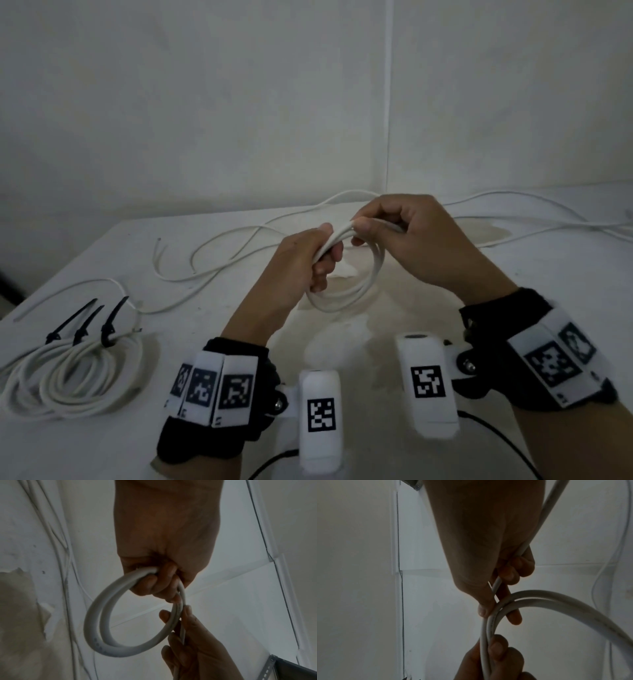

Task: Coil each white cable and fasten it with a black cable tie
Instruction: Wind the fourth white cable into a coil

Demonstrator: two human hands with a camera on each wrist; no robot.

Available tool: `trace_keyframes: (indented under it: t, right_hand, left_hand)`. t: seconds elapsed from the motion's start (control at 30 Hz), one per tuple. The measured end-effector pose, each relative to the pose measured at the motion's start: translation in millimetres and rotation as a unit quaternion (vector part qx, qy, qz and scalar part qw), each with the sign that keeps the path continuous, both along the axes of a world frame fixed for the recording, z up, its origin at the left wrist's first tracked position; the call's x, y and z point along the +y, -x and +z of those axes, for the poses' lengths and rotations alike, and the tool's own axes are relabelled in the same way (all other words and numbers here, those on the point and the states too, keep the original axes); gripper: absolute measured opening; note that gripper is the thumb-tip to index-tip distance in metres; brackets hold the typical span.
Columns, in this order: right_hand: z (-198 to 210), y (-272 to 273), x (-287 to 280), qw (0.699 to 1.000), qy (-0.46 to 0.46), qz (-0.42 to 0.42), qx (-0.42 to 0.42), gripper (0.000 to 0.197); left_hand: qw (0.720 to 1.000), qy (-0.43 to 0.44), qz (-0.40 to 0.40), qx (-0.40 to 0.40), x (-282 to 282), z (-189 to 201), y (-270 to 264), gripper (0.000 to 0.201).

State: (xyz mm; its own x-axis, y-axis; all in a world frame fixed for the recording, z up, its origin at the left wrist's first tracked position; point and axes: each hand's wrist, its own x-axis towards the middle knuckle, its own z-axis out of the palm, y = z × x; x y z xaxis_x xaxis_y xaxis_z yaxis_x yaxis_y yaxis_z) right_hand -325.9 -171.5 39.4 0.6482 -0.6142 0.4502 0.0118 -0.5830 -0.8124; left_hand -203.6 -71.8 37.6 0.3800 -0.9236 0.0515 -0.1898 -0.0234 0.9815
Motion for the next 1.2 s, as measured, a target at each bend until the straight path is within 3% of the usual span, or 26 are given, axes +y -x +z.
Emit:
trace_keyframes:
  t: [0.17, 0.3, 0.43, 0.8, 1.2]
  right_hand:
    - [-4, 2, -8, 1.000, 0.005, -0.012, -0.001, 0.013]
    - [-2, 5, -9, 0.999, -0.011, 0.020, 0.038, 0.019]
    - [-2, 3, -4, 0.999, -0.041, 0.019, 0.006, 0.026]
    - [2, 2, -1, 0.987, -0.145, -0.026, -0.069, 0.022]
    - [12, 13, -7, 0.978, -0.126, -0.107, -0.129, 0.020]
  left_hand:
    - [0.999, 0.021, -0.018, -0.020, -8, -2, 1, 0.040]
    - [0.999, 0.044, -0.008, 0.028, -9, -1, -5, 0.040]
    - [0.998, 0.048, -0.016, 0.038, -8, -4, -13, 0.040]
    - [0.998, 0.047, -0.028, 0.029, -10, -6, -1, 0.045]
    - [0.996, 0.058, -0.039, 0.063, -7, -1, 5, 0.047]
